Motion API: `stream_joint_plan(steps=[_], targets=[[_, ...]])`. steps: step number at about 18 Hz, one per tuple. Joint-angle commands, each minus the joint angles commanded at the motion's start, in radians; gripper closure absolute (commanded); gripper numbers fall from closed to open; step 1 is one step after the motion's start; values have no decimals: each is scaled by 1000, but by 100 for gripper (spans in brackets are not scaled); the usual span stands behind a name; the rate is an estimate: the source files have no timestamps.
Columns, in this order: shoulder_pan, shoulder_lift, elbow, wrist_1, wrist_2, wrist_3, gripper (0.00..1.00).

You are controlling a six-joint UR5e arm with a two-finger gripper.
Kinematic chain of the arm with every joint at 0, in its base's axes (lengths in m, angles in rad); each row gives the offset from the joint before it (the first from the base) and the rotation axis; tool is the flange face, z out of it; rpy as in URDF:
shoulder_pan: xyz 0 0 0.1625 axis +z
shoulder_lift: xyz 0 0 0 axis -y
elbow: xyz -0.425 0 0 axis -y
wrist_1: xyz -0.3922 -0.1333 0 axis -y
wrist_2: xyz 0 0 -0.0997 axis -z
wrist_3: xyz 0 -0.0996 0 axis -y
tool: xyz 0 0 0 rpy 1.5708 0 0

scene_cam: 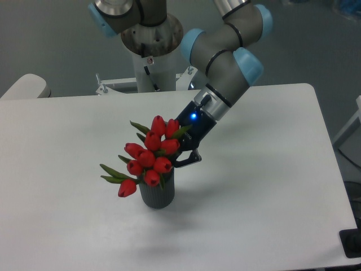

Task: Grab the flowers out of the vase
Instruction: 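Lift the gripped tulip bunch upward out of the grey vase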

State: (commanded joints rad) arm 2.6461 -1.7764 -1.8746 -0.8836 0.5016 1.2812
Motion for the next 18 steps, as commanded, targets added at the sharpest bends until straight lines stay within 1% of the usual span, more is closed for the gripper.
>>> stream_joint_plan(steps=[3, 5, 10, 13, 15, 18], targets=[[5, 35, 20, -2, -5, -69, 69], [5, 49, 35, -2, -21, -103, 69], [3, 54, 63, -2, -41, -163, 69], [5, 60, 80, 0, -72, -207, 69], [5, 63, 101, 0, -81, -229, 69], [9, 61, 150, -2, -81, -292, 69]])
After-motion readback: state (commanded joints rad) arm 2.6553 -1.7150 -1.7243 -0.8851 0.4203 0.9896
